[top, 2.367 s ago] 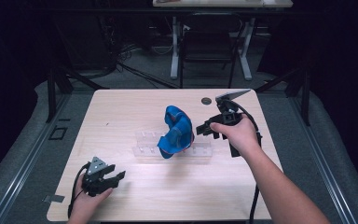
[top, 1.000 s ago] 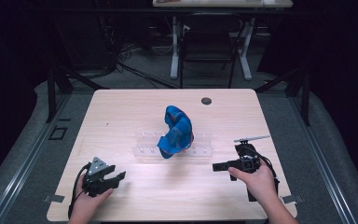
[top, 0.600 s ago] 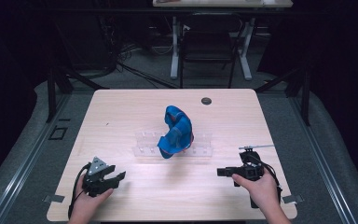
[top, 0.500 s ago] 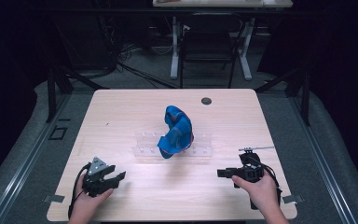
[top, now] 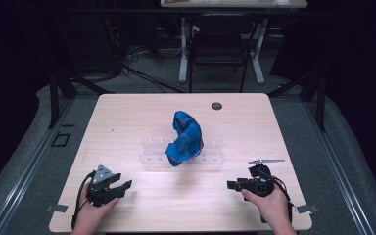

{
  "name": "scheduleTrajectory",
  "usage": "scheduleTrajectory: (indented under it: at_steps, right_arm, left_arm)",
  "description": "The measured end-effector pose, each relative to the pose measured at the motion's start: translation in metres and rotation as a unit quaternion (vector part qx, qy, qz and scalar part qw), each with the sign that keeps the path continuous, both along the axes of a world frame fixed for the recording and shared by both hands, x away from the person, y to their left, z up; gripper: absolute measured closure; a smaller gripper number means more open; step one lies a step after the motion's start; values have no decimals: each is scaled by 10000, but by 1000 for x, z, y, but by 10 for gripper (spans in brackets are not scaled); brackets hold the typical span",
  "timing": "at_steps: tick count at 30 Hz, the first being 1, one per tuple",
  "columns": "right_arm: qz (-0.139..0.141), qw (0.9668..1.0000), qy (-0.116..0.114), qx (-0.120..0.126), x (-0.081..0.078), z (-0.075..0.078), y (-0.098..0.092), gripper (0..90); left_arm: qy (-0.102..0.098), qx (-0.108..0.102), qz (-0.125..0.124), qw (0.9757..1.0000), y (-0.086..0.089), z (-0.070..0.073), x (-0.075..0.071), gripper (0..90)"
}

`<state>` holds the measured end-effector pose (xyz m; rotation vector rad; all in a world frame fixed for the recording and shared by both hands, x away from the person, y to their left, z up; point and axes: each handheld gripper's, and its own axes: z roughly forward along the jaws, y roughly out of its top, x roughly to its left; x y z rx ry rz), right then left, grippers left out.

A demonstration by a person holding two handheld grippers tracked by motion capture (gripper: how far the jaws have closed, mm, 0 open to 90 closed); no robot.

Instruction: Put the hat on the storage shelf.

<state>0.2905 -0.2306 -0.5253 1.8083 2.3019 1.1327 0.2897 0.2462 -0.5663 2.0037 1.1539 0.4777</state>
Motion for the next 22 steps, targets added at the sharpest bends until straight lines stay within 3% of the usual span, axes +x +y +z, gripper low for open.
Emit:
scheduleTrajectory:
  at_steps: [7,14,18,22]
  right_arm:
    - [-44,9999,-95,51,-3,-7,0,474]
    - [-150,9990,-404,-73,-8,-13,-2,473]
    - [-238,9978,-616,45,-11,-18,-4,461]
    - [-157,9978,-641,20,-13,-23,-5,450]
  left_arm:
    - [13,6,1,10000,0,-1,0,459]
    - [-4,10,-36,10000,-2,-1,-1,464]
    - [-18,22,-86,10000,-5,-1,-2,464]
    - [-20,11,-114,9999,-9,0,-4,465]
